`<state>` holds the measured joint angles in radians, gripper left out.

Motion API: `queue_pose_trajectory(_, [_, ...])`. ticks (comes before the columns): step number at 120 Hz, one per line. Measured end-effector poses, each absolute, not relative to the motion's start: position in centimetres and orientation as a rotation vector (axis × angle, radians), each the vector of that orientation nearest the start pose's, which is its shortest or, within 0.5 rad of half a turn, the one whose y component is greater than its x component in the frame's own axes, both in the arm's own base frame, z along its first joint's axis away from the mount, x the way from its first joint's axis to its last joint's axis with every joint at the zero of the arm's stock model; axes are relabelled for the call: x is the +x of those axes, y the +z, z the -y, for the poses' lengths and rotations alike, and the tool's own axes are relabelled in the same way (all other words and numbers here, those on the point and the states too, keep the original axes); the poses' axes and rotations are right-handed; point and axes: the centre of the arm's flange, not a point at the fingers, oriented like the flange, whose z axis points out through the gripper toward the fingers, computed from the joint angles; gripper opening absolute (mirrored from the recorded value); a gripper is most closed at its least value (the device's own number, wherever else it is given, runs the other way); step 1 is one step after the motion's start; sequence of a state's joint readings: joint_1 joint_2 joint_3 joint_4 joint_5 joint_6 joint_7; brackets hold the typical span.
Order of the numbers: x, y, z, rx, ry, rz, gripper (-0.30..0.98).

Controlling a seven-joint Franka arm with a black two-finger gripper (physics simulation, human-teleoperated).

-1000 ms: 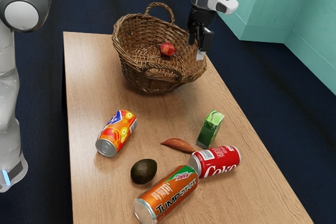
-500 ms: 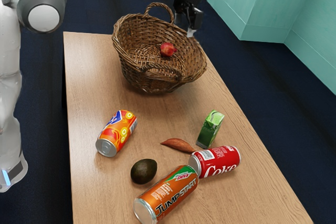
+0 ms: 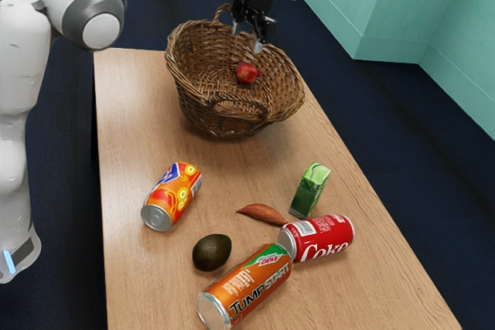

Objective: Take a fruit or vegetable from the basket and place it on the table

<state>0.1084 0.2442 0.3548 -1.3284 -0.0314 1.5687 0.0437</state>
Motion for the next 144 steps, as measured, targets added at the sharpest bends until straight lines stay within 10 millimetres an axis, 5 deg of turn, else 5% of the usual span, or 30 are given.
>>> queue_pose_trajectory(25, [58.3, 55.7, -25.4, -3.029, 0.082, 0.627, 0.69])
queue_pose_trajectory(79, [59.0, 53.4, -23.9, -3.051, 0.094, 0.584, 0.69])
queue_pose_trajectory(144, [59.8, 51.3, -24.8, -3.042, 0.054, 0.594, 0.66])
